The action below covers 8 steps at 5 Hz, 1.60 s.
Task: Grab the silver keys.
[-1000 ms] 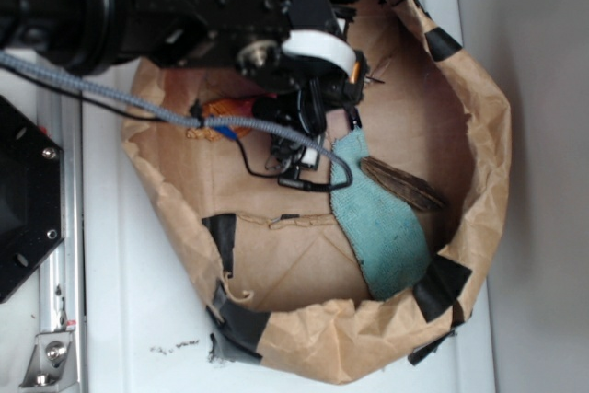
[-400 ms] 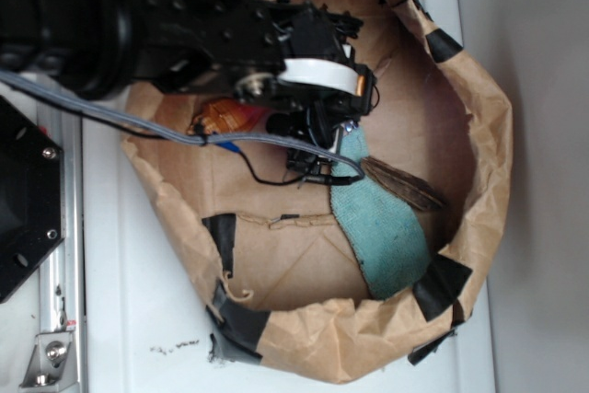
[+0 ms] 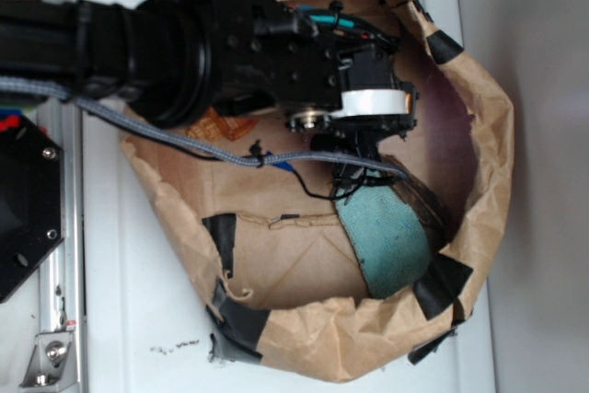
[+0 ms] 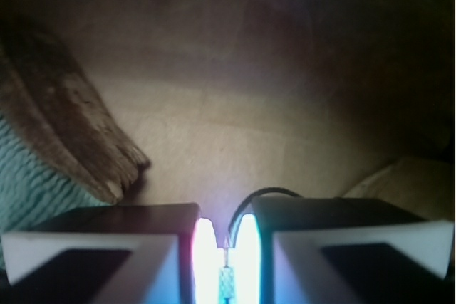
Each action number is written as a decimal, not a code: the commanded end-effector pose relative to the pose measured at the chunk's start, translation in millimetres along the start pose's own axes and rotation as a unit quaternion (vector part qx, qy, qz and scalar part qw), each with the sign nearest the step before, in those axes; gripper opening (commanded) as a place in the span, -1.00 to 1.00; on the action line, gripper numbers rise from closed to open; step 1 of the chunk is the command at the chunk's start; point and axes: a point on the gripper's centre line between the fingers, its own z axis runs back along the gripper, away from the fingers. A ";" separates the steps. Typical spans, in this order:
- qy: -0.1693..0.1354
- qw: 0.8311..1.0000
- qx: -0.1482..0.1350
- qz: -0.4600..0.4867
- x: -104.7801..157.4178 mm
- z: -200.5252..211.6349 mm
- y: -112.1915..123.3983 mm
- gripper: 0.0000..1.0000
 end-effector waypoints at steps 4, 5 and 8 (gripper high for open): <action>-0.019 0.998 -0.044 -0.039 44.7 48.9 4.7 -1.00; 0.021 0.991 -0.117 -0.058 44.3 102.6 8.9 -1.00; 0.044 0.985 -0.127 -0.105 38.9 157.0 -8.3 -1.00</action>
